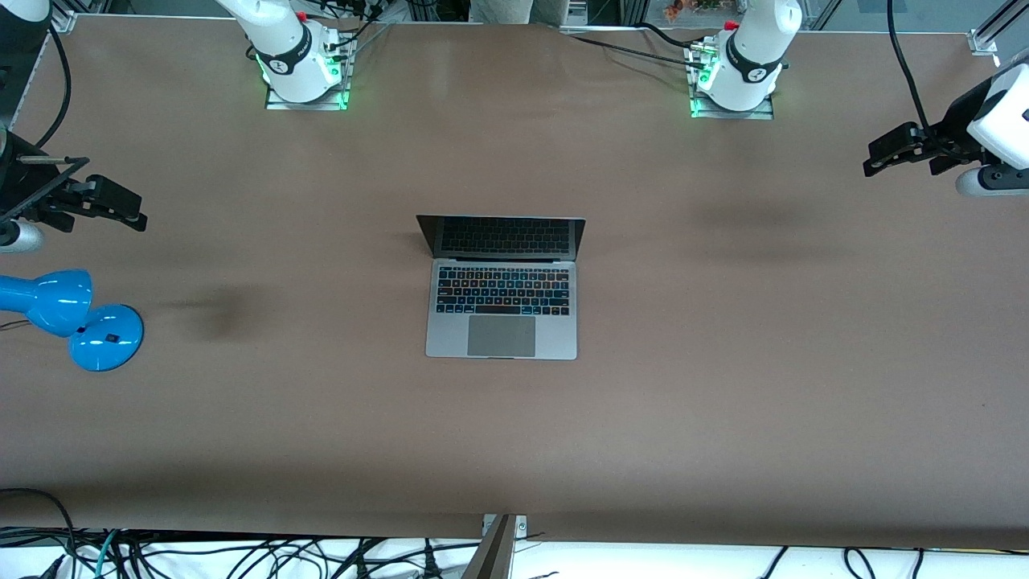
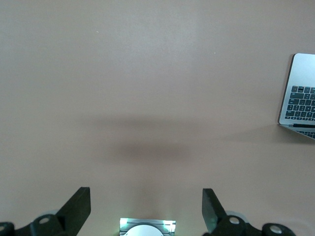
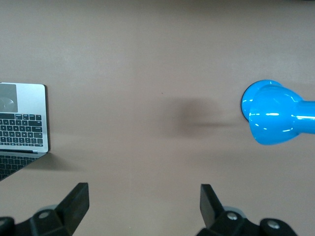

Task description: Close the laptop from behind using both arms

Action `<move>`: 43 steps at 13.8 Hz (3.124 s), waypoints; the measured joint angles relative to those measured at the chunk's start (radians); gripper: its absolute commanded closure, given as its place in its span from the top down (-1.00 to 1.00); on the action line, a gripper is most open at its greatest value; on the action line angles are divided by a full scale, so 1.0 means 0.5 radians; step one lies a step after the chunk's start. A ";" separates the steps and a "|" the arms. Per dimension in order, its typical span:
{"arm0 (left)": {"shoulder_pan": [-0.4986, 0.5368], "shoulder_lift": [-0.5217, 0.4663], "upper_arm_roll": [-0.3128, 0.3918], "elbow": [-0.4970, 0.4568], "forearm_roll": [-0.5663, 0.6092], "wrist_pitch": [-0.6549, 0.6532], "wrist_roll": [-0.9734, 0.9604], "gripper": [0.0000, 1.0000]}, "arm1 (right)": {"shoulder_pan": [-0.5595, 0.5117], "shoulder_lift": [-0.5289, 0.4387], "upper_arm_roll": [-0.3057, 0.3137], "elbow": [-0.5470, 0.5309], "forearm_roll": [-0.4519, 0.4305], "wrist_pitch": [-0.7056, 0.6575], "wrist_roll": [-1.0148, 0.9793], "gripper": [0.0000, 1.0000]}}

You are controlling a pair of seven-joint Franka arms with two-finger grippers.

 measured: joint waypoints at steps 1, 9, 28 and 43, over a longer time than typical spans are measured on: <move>0.000 0.000 0.000 0.000 0.000 0.000 0.000 1.00 | -0.001 0.000 -0.004 0.000 0.000 -0.006 0.000 1.00; -0.002 0.000 -0.006 0.000 0.000 0.005 0.001 1.00 | -0.006 0.000 -0.014 0.000 0.000 -0.043 0.000 1.00; -0.030 0.006 -0.428 0.000 -0.052 0.014 -0.444 1.00 | 0.287 0.013 0.065 0.000 0.055 -0.071 0.091 1.00; -0.041 0.247 -1.098 -0.002 -0.133 0.280 -1.196 0.94 | 0.639 0.220 0.371 -0.008 0.106 -0.002 1.048 0.52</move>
